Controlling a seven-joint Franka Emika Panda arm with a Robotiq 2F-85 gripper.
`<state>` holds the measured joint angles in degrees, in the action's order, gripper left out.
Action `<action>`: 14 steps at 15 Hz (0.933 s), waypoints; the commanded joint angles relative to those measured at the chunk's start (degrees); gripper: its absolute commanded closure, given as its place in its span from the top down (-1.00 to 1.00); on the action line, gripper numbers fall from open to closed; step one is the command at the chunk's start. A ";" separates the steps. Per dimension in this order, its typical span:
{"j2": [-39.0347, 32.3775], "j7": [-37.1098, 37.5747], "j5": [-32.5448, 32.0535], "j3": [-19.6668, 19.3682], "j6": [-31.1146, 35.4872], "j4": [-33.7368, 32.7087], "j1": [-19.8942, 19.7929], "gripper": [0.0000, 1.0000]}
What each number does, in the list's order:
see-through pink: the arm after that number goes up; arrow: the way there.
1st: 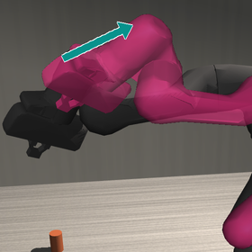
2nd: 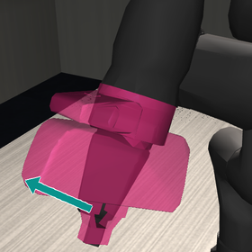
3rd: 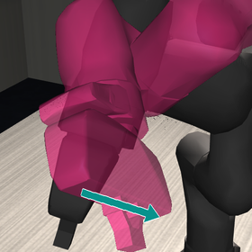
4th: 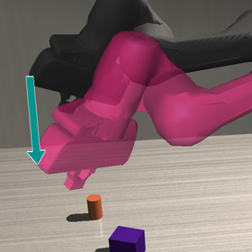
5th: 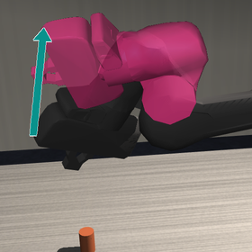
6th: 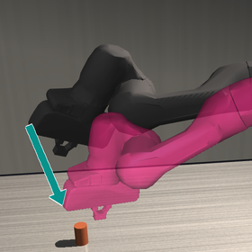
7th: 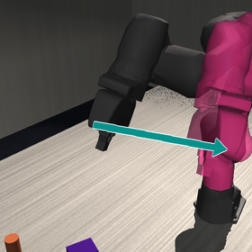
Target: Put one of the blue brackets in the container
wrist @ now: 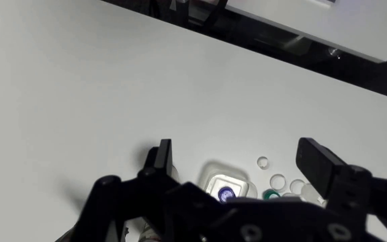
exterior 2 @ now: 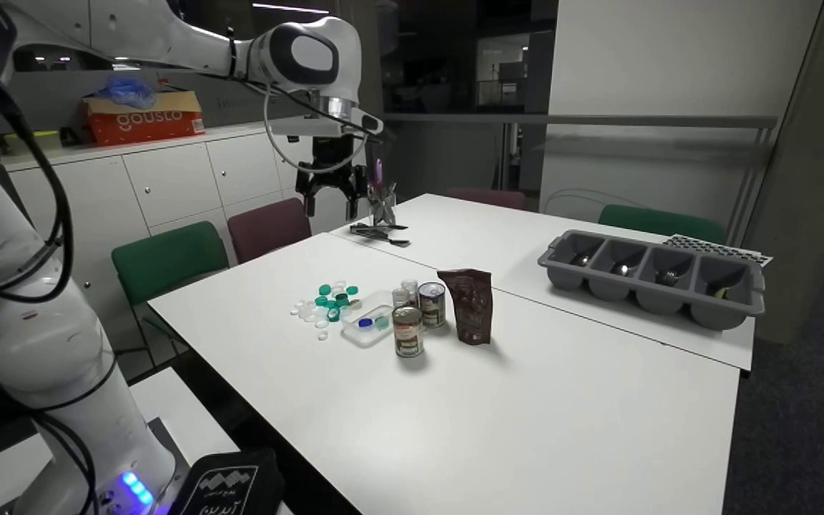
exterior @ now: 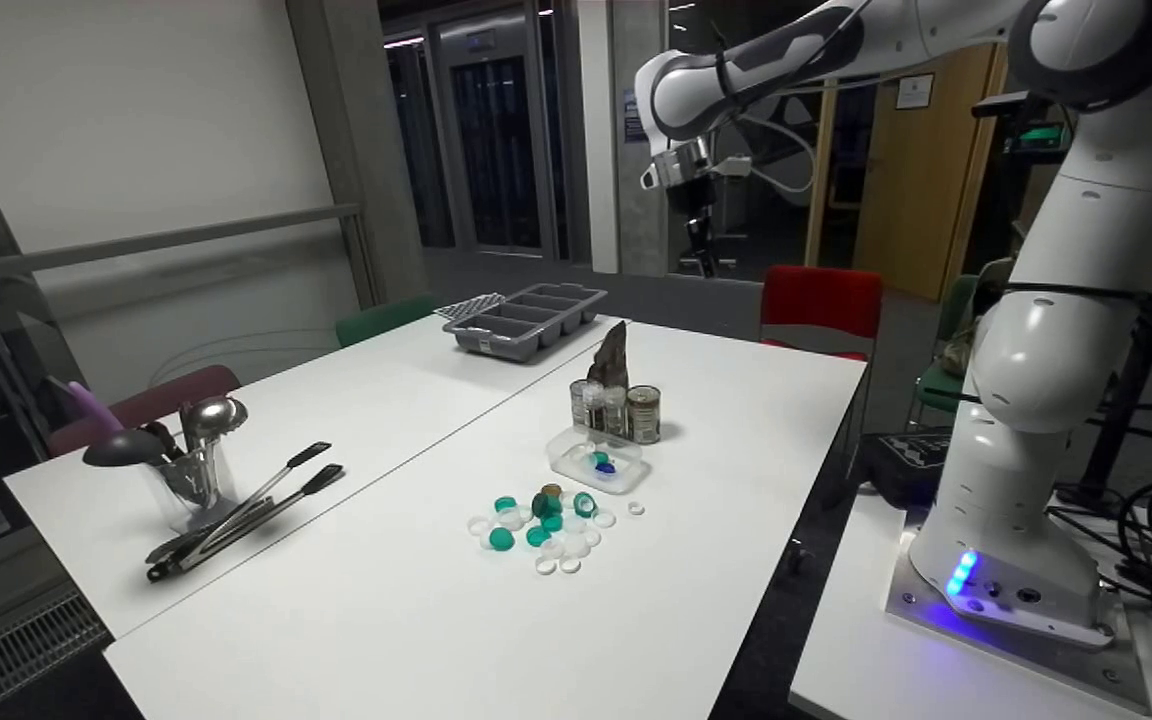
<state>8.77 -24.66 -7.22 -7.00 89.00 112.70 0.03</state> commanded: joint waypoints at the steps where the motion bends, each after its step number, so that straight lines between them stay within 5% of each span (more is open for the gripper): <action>1: -1.71 0.63 0.57 1.44 -0.12 -1.75 -0.75 1.00; 14: -8.51 2.32 4.83 2.58 2.48 -4.80 -0.55 1.00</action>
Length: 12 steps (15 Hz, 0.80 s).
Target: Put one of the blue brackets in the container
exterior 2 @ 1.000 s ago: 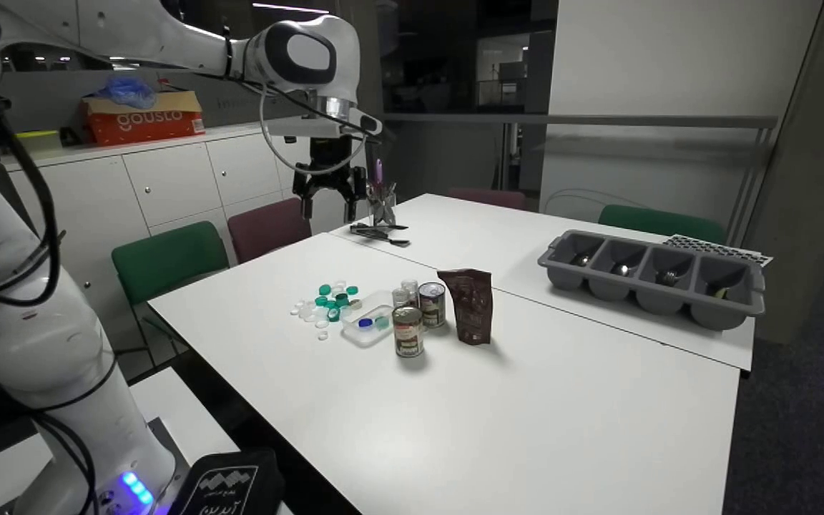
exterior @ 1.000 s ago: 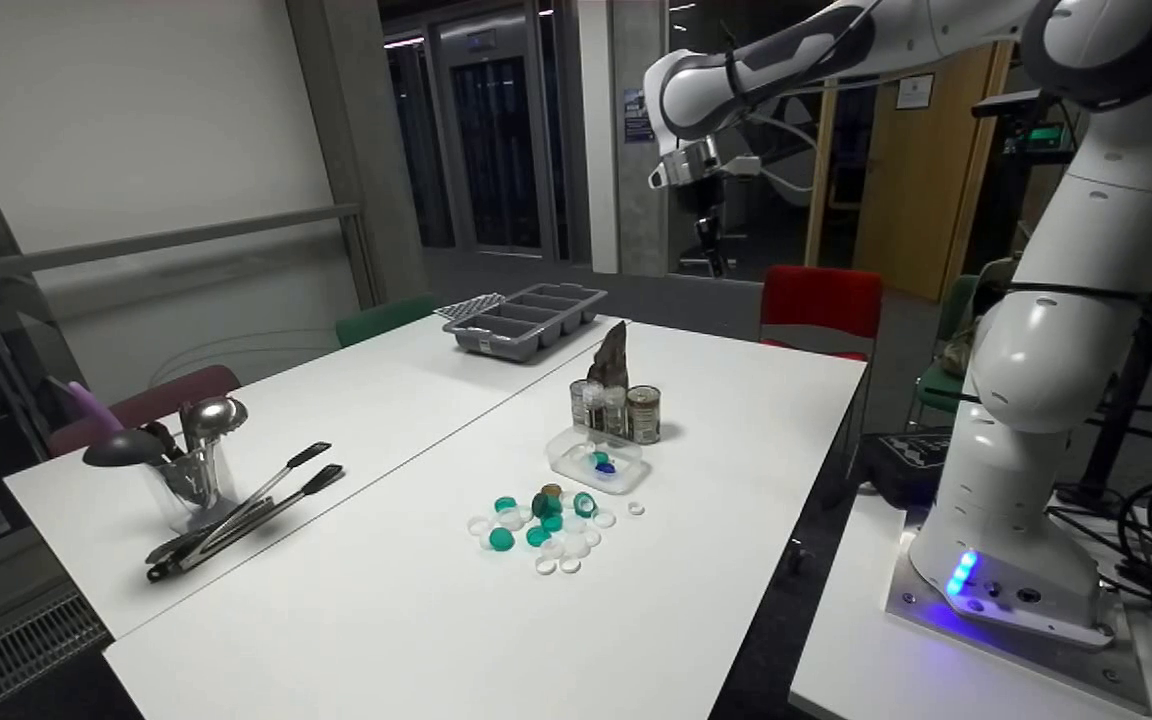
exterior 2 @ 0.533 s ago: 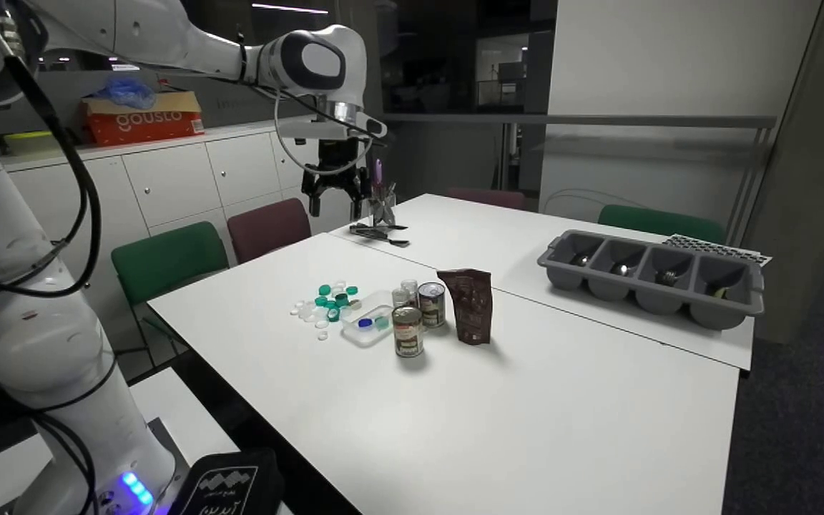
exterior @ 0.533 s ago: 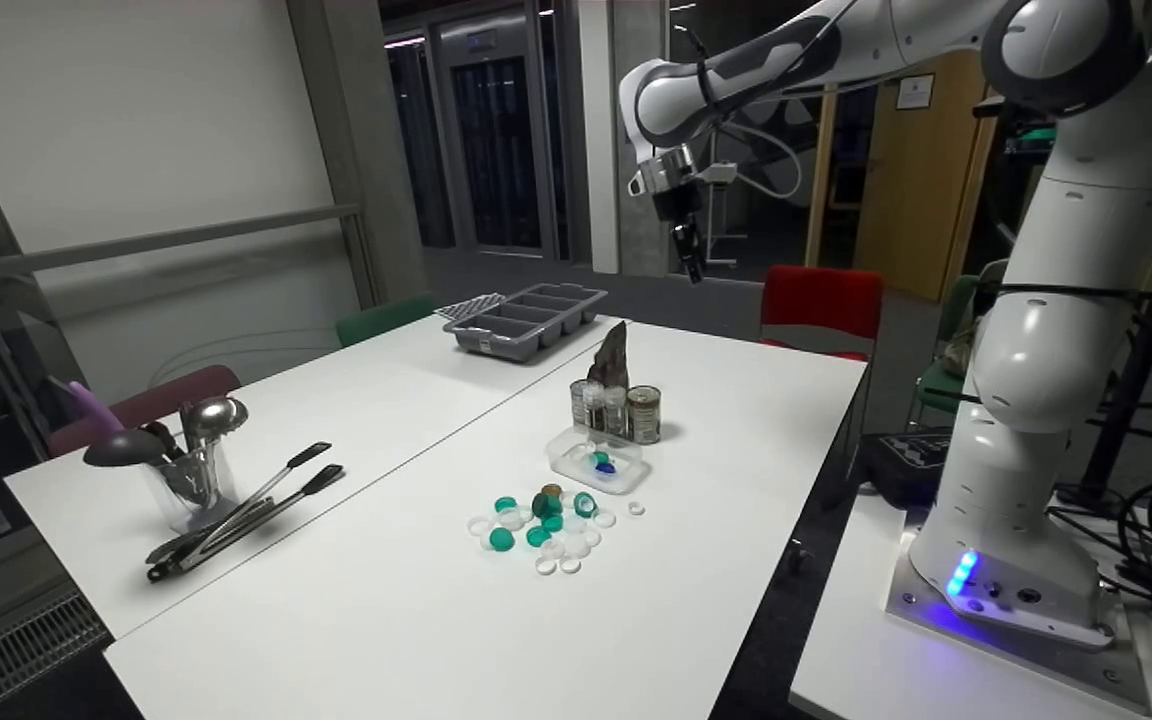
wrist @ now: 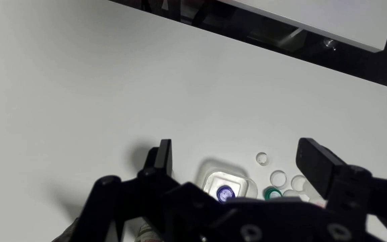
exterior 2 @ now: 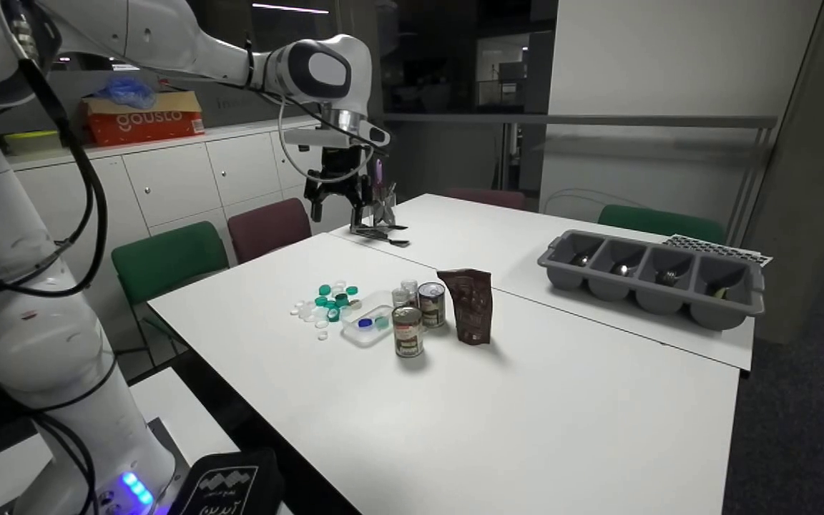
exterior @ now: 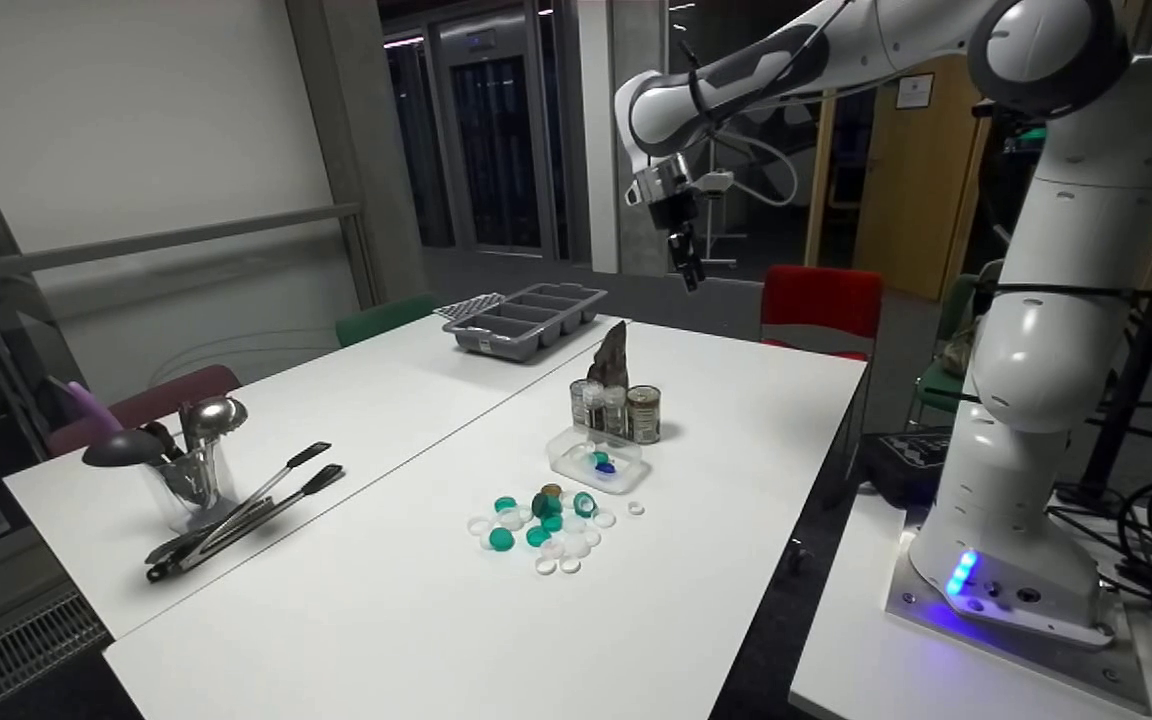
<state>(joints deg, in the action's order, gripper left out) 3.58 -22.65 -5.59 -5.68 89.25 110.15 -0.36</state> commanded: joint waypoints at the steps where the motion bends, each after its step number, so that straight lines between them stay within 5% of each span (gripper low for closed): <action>1: -4.59 0.15 3.82 1.81 3.39 -2.83 0.06 1.00; 12: -22.82 4.61 -1.10 9.54 5.28 -19.23 4.90 1.00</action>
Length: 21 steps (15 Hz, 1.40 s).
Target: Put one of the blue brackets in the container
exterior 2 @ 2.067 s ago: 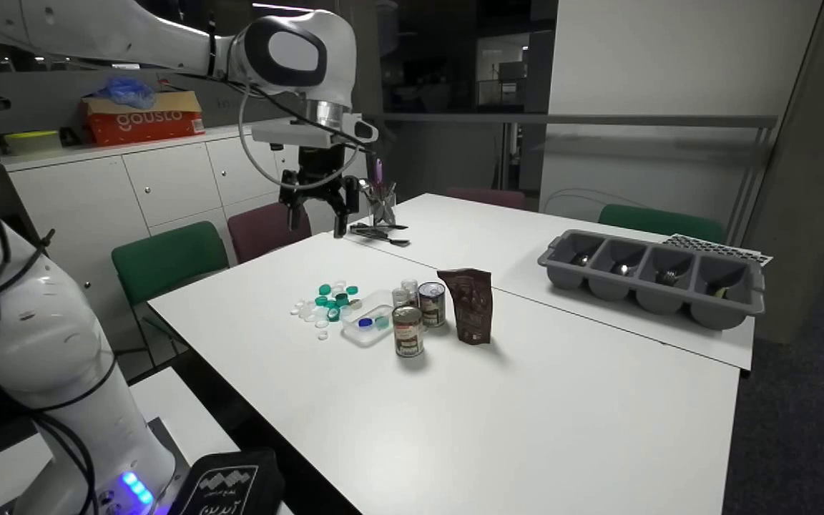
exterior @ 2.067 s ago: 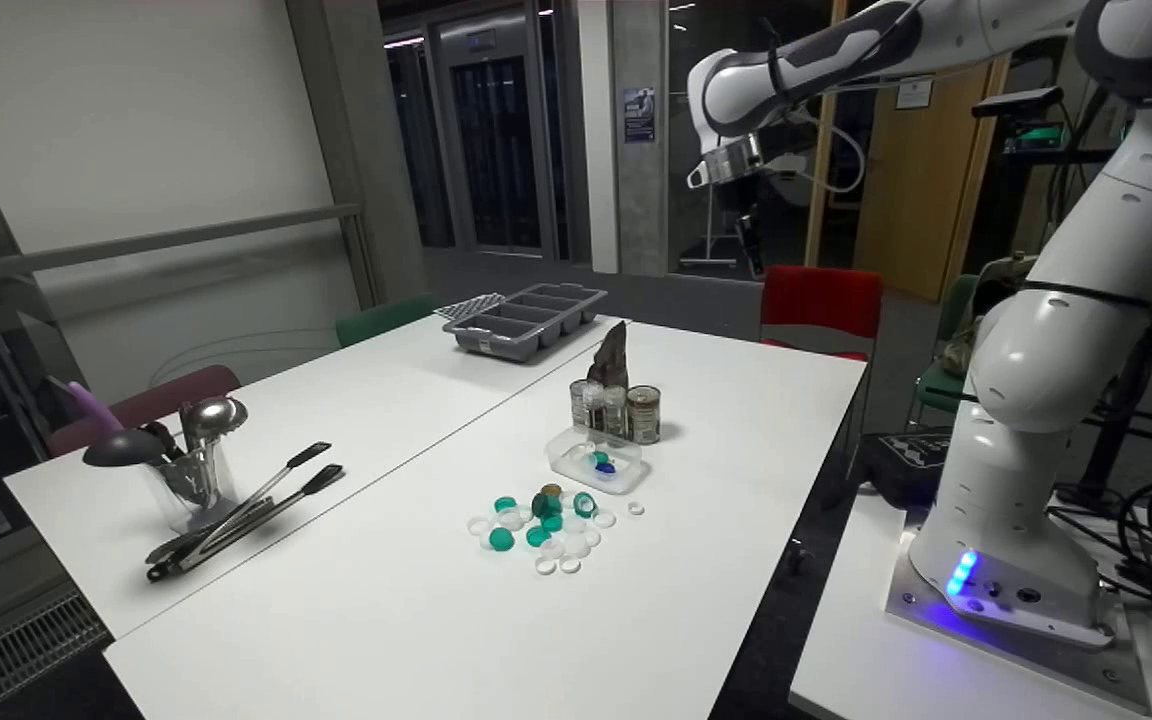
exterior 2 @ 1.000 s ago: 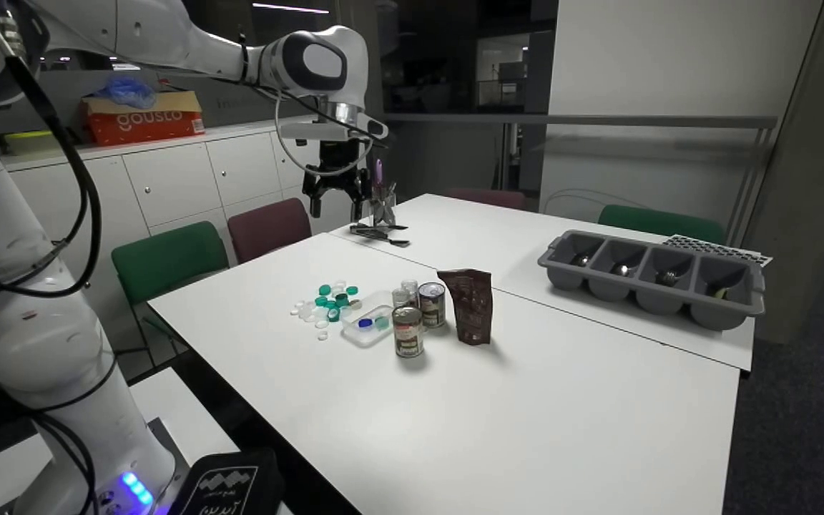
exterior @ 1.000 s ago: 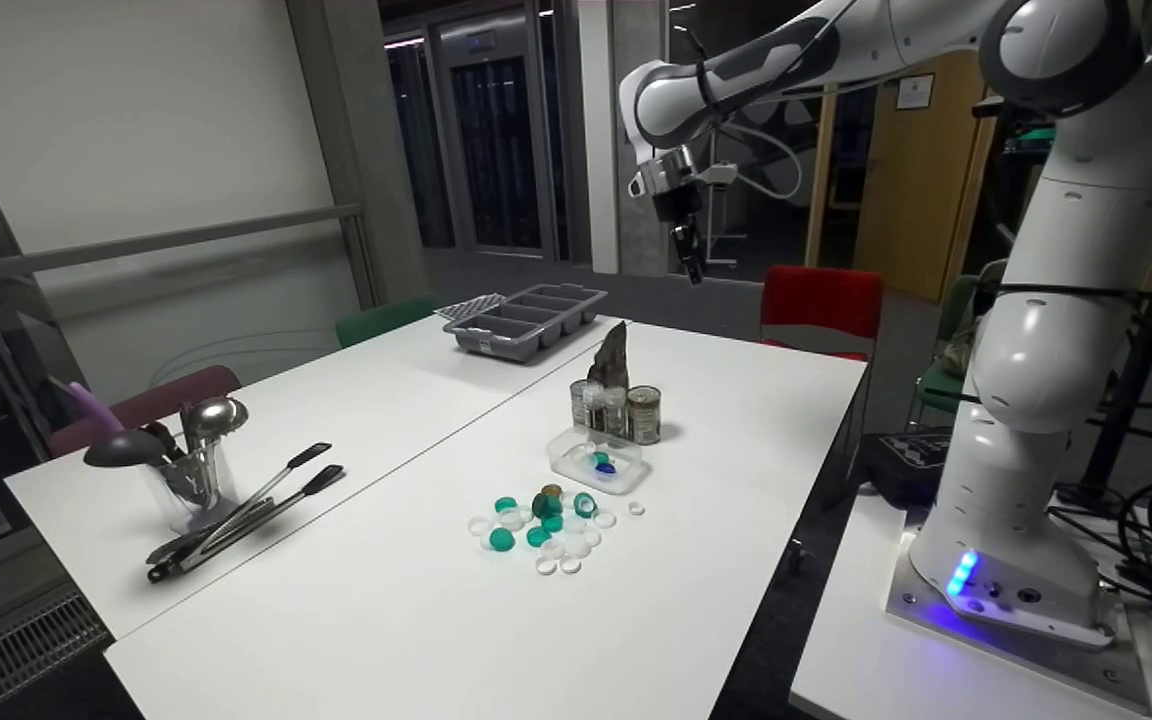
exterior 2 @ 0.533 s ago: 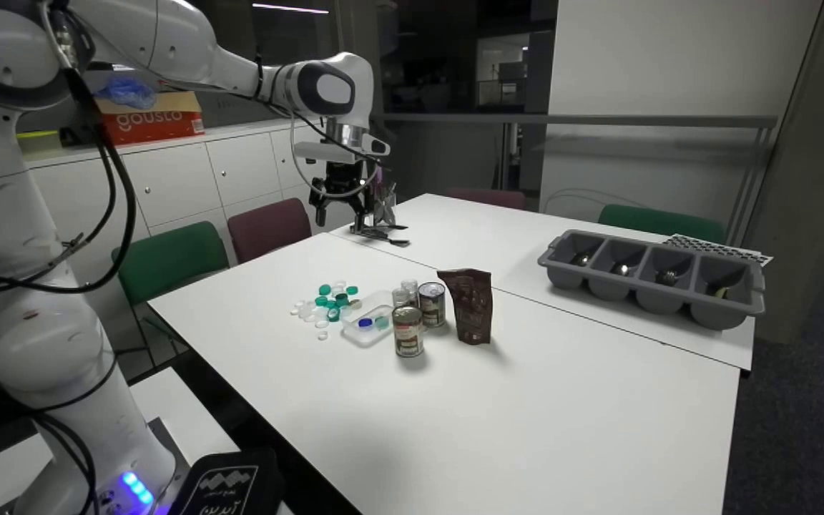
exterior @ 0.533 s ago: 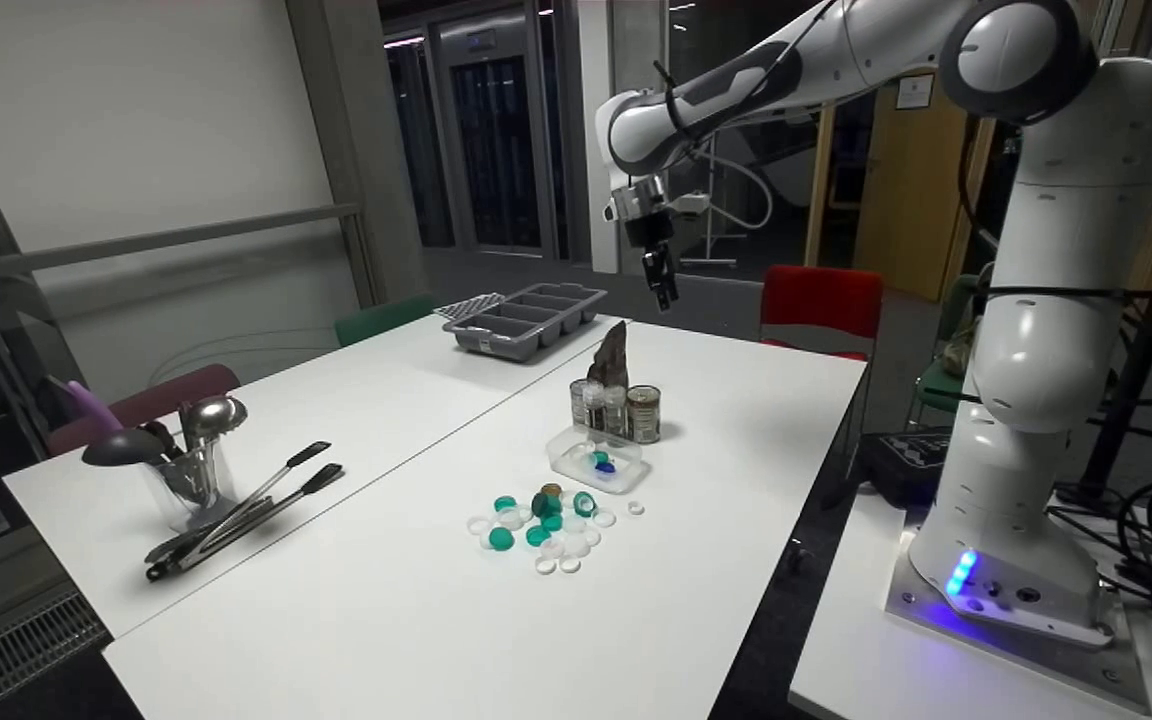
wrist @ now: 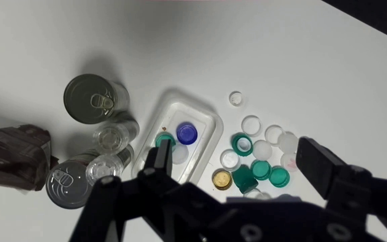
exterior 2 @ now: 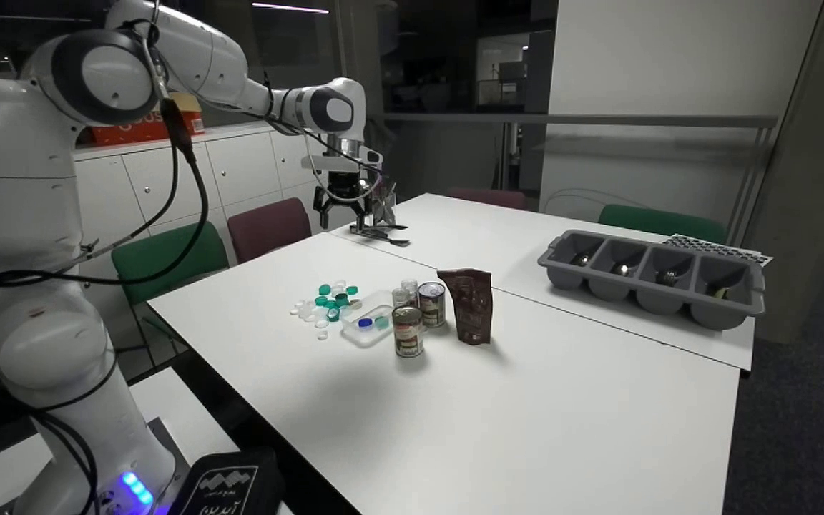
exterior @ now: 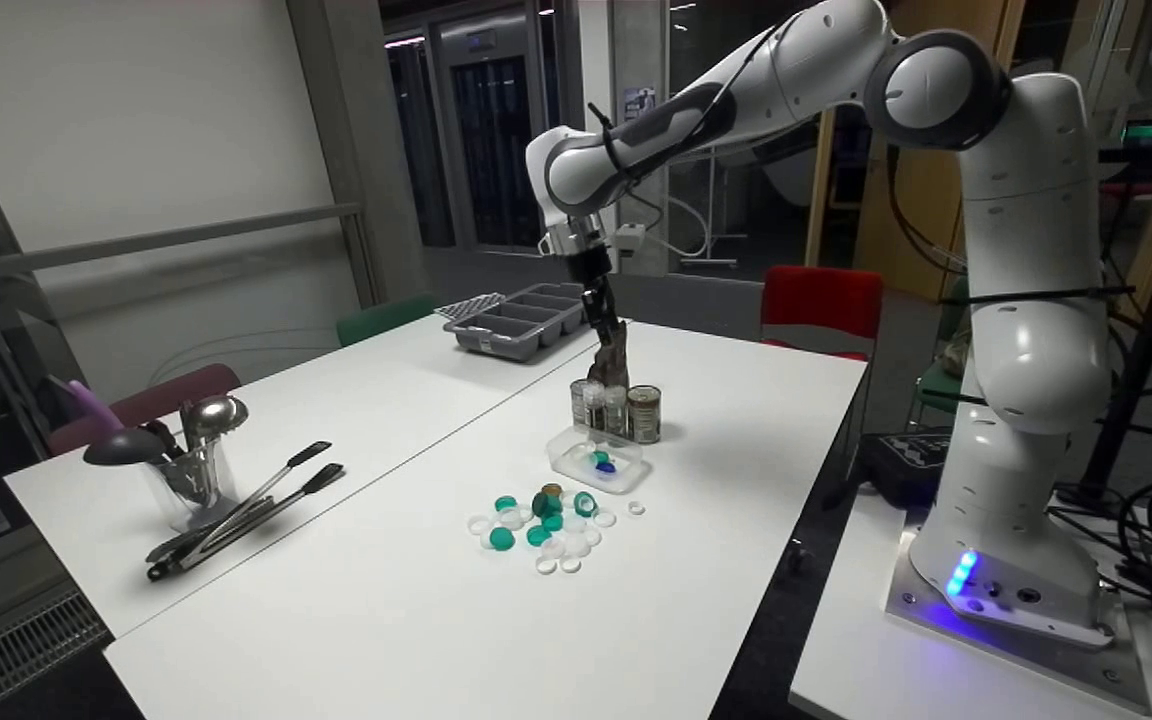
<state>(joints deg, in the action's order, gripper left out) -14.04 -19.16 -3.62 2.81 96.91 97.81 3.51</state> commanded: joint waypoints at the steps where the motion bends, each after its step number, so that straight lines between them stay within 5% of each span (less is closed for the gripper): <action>1: -1.74 0.41 -1.04 1.02 -0.23 -1.79 -0.04 1.00; 8: -5.29 0.55 -2.33 1.46 -0.49 -5.64 0.63 1.00; 14: -8.83 -19.81 1.83 2.85 14.42 -4.24 -3.68 1.00; 18: -16.57 -31.66 4.41 4.55 14.84 -9.02 -4.87 1.00; 21: -21.59 -34.51 -0.66 4.54 10.36 -13.76 -1.90 1.00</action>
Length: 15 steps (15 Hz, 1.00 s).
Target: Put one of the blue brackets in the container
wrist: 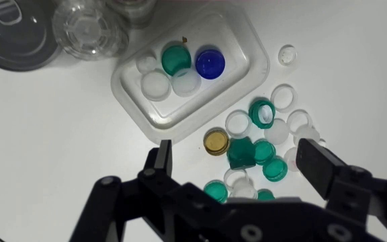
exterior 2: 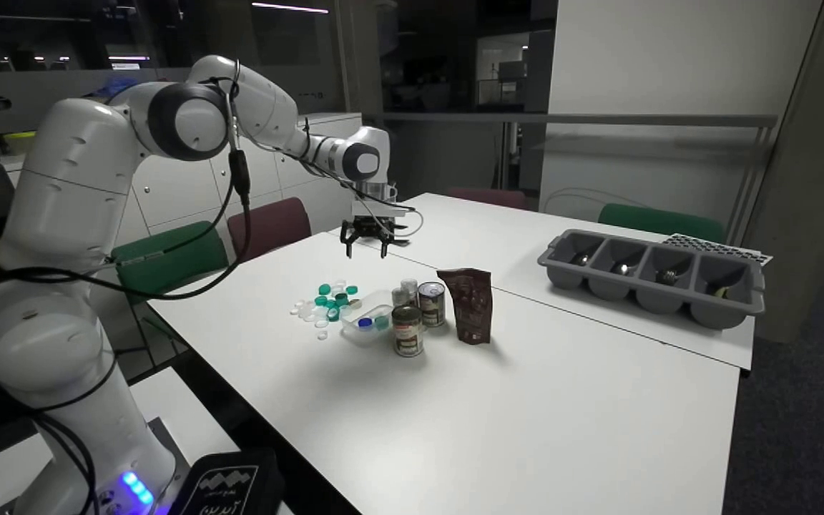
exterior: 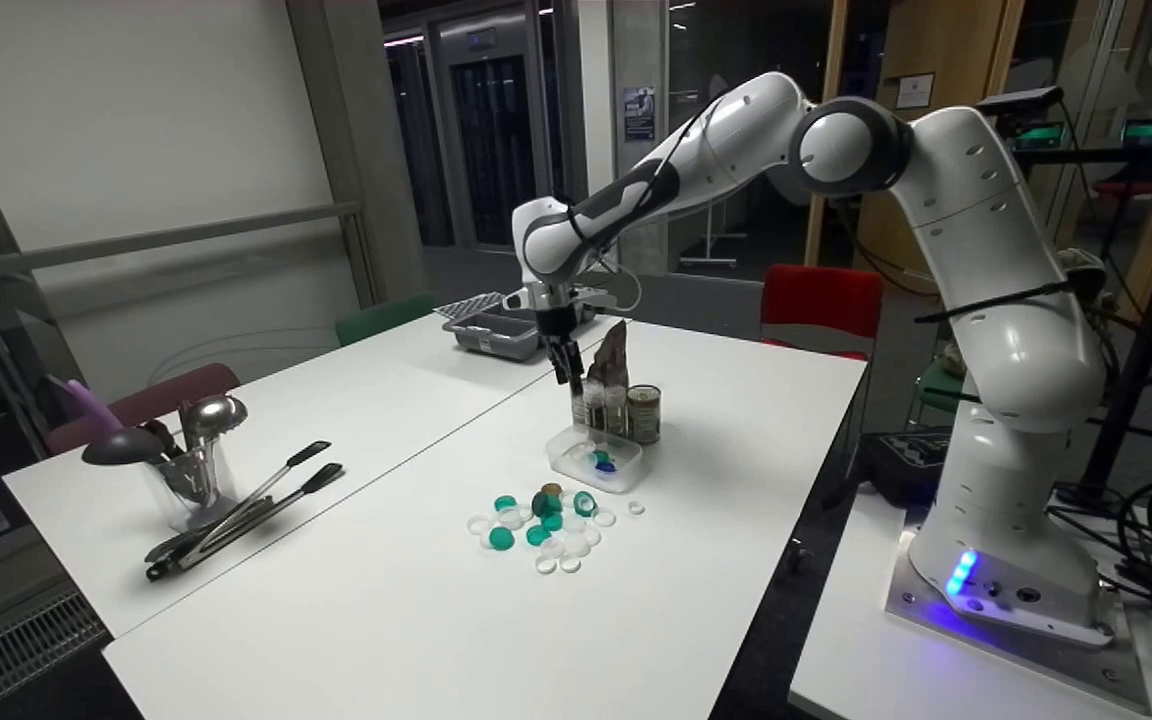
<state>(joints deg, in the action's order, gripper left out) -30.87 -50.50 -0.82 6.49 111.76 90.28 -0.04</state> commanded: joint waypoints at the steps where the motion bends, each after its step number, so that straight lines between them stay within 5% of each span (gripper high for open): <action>1: -6.18 -2.09 -6.29 0.48 -7.07 -8.24 3.58 1.00; 7: -12.08 -6.06 -17.89 1.21 -17.38 -18.81 11.11 1.00; 8: -9.94 -2.74 -15.55 1.31 -13.67 -13.79 9.81 1.00; 15: -11.81 -4.37 -16.96 1.25 -15.42 -17.09 11.15 1.00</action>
<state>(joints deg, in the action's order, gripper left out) -42.53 -55.01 -17.59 7.39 96.62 73.49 11.27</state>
